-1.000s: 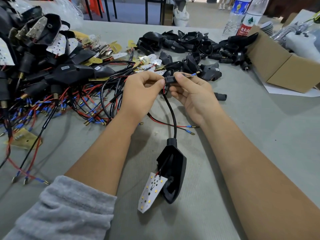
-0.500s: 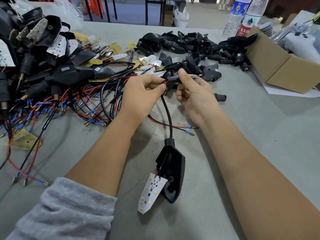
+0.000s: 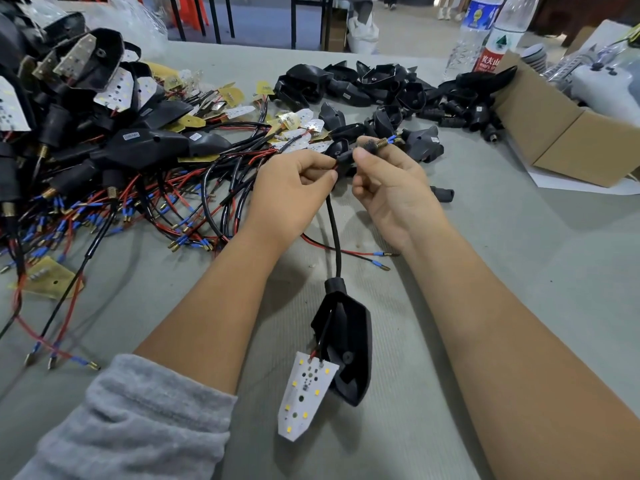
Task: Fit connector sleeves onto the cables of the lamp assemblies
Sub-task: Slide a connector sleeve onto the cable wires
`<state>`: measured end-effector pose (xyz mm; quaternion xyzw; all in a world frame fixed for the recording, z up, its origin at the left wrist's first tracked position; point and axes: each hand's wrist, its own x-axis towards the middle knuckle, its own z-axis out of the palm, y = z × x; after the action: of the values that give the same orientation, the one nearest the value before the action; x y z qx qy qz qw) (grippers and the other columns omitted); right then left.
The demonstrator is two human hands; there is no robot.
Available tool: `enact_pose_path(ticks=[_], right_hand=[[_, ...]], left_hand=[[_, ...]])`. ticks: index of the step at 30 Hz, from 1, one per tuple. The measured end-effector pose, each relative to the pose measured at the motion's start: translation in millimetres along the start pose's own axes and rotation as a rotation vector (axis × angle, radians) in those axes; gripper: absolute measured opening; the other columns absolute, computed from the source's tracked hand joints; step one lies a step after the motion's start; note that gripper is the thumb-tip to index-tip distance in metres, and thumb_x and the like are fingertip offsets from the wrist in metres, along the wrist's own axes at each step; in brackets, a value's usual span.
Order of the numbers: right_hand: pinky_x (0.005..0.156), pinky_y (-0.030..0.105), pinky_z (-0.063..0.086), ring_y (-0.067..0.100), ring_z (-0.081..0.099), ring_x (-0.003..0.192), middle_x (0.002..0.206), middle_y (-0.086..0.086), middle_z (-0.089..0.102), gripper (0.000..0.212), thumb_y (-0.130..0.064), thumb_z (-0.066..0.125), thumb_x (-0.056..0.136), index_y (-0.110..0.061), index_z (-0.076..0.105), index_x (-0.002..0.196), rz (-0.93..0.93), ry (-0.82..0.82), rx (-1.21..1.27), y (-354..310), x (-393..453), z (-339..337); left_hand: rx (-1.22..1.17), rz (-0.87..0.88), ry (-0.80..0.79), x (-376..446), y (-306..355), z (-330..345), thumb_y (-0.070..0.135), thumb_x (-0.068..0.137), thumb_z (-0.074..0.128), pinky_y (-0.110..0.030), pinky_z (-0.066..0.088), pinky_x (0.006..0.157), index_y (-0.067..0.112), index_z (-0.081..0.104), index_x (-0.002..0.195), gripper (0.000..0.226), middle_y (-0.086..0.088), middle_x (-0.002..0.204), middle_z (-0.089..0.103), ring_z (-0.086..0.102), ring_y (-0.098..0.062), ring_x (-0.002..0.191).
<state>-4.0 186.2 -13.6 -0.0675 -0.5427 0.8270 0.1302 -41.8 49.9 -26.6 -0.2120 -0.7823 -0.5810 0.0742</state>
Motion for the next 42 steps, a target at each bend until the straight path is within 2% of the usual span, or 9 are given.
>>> enact_pose_path(ticks=[5,8,10,13,18,25,32,36,42], right_hand=[[0.056,0.019,0.047,0.009,0.053,0.055,0.066,0.000,0.056,0.014,-0.004,0.060,0.093,-0.012,0.059,0.083,-0.001,0.003,0.034,1.3,1.7,-1.9],[0.057,0.020,0.047,0.011,0.053,0.055,0.059,-0.002,0.058,0.027,-0.009,0.062,0.094,-0.015,0.049,0.071,-0.009,0.062,0.078,0.3,3.3,-4.6],[0.062,0.022,0.049,0.013,0.055,0.062,0.064,0.000,0.060,0.026,-0.011,0.062,0.094,-0.015,0.046,0.074,-0.025,0.071,0.087,0.0,3.8,-5.2],[0.067,0.025,0.051,0.015,0.060,0.068,0.075,0.004,0.061,0.017,-0.011,0.061,0.095,-0.013,0.049,0.083,-0.031,0.059,0.084,0.8,3.7,-4.0],[0.064,0.025,0.049,0.013,0.057,0.060,0.075,0.003,0.060,0.012,-0.012,0.057,0.097,-0.014,0.052,0.087,-0.012,0.030,0.030,-0.4,1.9,-2.9],[0.064,0.026,0.050,0.018,0.056,0.061,0.077,0.008,0.059,0.008,-0.006,0.053,0.098,-0.013,0.053,0.094,-0.051,-0.097,-0.117,1.6,-2.3,4.0],[0.067,0.027,0.056,0.021,0.063,0.071,0.088,0.013,0.063,0.007,-0.010,0.049,0.101,-0.015,0.051,0.096,-0.062,-0.033,-0.011,1.5,0.3,1.1],[0.076,0.029,0.054,0.025,0.064,0.080,0.094,0.016,0.062,0.009,-0.007,0.045,0.102,-0.015,0.049,0.102,-0.083,0.008,0.038,1.9,3.5,-1.7],[0.075,0.027,0.053,0.024,0.065,0.078,0.091,0.016,0.065,0.011,-0.007,0.044,0.102,-0.016,0.048,0.100,-0.131,0.091,0.075,1.5,5.6,-2.8]], left_hand=[[-0.002,-0.045,-0.021,-0.2,-0.5,-1.8,0.019,0.090,0.066,-0.010,0.047,0.064,0.029,0.069,0.084,0.011,0.010,0.075,0.067,0.058,0.005,0.065],[0.028,-0.065,-0.097,-1.7,0.0,-0.8,0.021,0.090,0.065,-0.026,0.052,0.070,0.024,0.071,0.078,0.013,0.004,0.073,0.071,0.063,-0.007,0.069],[0.002,-0.064,-0.129,-2.7,1.2,0.0,0.017,0.091,0.063,-0.030,0.054,0.070,0.019,0.070,0.081,0.013,-0.002,0.072,0.072,0.065,-0.011,0.067],[-0.062,-0.071,-0.151,-2.6,1.3,0.6,0.013,0.095,0.057,-0.018,0.051,0.062,0.016,0.064,0.085,0.013,0.000,0.070,0.074,0.068,-0.008,0.063],[-0.139,-0.120,-0.168,-2.1,0.5,1.0,0.014,0.099,0.049,-0.024,0.053,0.048,0.019,0.057,0.085,0.017,0.004,0.059,0.067,0.069,-0.019,0.054],[-0.133,-0.065,-0.089,-0.6,1.3,0.7,0.012,0.099,0.051,-0.024,0.051,0.050,0.022,0.057,0.081,0.021,0.005,0.058,0.060,0.060,-0.010,0.046],[-0.251,-0.168,-0.159,-0.2,5.7,0.1,0.015,0.098,0.054,-0.027,0.054,0.052,0.021,0.059,0.099,0.007,0.004,0.060,0.067,0.062,-0.011,0.050],[-0.210,-0.156,-0.230,0.9,2.0,-1.5,0.016,0.093,0.063,-0.030,0.056,0.057,0.018,0.057,0.116,0.024,0.000,0.060,0.067,0.063,-0.016,0.052],[-0.167,-0.170,-0.255,2.5,-1.0,2.4,0.015,0.097,0.057,-0.024,0.046,0.047,0.013,0.065,0.090,0.011,0.008,0.051,0.051,0.050,-0.011,0.041]])
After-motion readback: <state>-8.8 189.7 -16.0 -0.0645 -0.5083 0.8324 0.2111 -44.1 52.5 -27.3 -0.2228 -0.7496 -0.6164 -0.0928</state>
